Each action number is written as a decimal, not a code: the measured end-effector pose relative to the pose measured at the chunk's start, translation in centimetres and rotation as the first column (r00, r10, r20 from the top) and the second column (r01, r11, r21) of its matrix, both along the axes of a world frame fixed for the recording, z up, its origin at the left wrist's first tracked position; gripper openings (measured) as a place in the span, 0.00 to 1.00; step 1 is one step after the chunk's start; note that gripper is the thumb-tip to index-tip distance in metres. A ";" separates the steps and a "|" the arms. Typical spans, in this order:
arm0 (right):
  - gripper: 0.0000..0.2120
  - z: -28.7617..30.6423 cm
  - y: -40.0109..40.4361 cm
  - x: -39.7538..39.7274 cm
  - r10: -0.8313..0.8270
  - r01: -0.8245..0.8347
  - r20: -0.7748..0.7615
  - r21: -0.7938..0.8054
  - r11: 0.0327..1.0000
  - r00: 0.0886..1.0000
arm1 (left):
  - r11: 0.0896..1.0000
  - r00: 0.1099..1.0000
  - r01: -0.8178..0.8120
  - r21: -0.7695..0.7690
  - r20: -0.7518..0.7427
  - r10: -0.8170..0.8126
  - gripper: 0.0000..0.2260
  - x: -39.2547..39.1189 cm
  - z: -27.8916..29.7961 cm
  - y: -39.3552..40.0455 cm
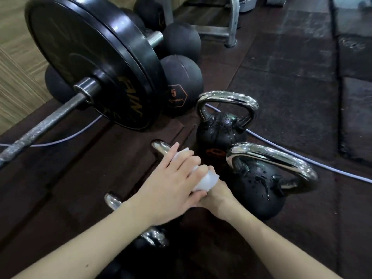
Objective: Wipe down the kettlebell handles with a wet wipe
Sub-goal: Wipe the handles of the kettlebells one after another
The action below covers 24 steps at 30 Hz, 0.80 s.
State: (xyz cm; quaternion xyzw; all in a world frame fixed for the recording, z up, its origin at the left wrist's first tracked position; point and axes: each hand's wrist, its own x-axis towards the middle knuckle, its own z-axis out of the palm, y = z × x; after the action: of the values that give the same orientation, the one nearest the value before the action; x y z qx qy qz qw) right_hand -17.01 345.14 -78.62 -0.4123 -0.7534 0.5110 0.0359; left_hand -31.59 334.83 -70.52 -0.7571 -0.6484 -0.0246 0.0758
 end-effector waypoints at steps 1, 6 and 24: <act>0.37 0.0 0.0 0.0 -0.011 0.011 -0.005 -0.006 1.000 1.000 | 0.999 0.998 0.031 -0.009 -0.046 -0.031 0.23 -0.5 0.3 0.2; 0.49 0.1 0.1 0.1 -0.032 0.028 -0.044 -0.077 0.997 0.999 | 0.940 0.786 -0.333 -0.075 0.528 0.321 0.17 -6.0 0.7 1.8; 0.47 -0.6 0.3 -0.3 -0.037 0.038 0.010 -0.072 0.997 0.999 | 0.969 0.954 -0.223 -0.107 0.181 0.239 0.18 -2.5 1.8 0.2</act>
State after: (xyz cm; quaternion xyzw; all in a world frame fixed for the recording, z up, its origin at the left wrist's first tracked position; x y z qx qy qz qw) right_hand -17.34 345.46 -79.20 -0.4296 -0.7266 0.5354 0.0273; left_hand -34.13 335.00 -68.76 -0.6727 -0.7372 -0.0606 -0.0173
